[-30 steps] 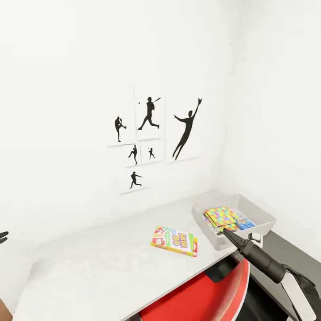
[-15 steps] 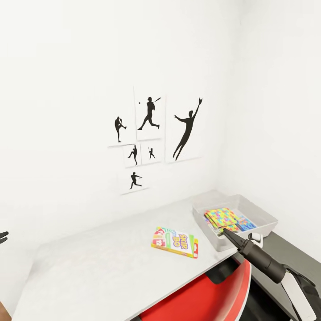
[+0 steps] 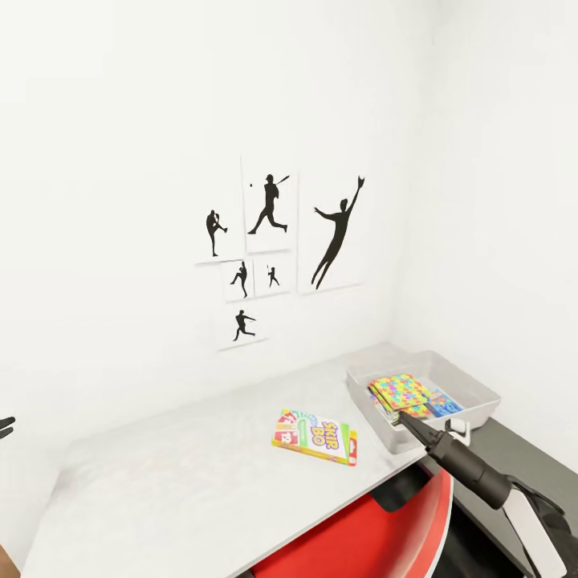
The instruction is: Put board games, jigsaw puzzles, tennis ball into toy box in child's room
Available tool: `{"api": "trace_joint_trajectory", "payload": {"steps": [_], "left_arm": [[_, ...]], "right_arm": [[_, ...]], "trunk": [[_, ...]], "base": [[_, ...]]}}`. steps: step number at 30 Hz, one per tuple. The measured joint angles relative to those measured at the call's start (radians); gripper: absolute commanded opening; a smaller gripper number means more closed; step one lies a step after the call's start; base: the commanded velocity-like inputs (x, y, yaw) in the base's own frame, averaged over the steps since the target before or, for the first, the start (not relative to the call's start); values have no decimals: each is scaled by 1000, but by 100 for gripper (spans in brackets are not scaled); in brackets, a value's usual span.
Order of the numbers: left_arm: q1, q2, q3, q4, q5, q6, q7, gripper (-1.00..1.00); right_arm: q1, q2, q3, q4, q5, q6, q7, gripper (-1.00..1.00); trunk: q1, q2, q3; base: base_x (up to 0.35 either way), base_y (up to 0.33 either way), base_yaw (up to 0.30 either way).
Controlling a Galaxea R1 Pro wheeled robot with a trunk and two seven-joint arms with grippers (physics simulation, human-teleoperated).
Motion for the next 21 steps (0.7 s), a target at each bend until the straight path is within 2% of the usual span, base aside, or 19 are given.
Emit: {"api": "trace_joint_trajectory", "payload": {"steps": [3, 11, 16, 17, 21], "left_arm": [[0, 0, 1, 0, 0, 0, 0, 100], [0, 0, 0, 0, 0, 0, 0, 100], [0, 0, 0, 0, 0, 0, 0, 100], [0, 0, 0, 0, 0, 0, 0, 100], [0, 0, 0, 0, 0, 0, 0, 100]], "right_arm": [[0, 5, 5, -4, 11, 1, -29, 100], [-1, 16, 25, -74, 53, 32, -183, 100], [-15, 22, 50, -151, 56, 141, -297, 100], [-34, 33, 56, -186, 54, 196, -353, 100], [-96, 76, 63, -244, 52, 293, -484, 100]], "trunk": [[0, 0, 0], [0, 0, 0], [0, 0, 0], [0, 0, 0], [0, 0, 0]], "base": [[0, 0, 0], [0, 0, 0], [0, 0, 0], [0, 0, 0], [0, 0, 0]]}}
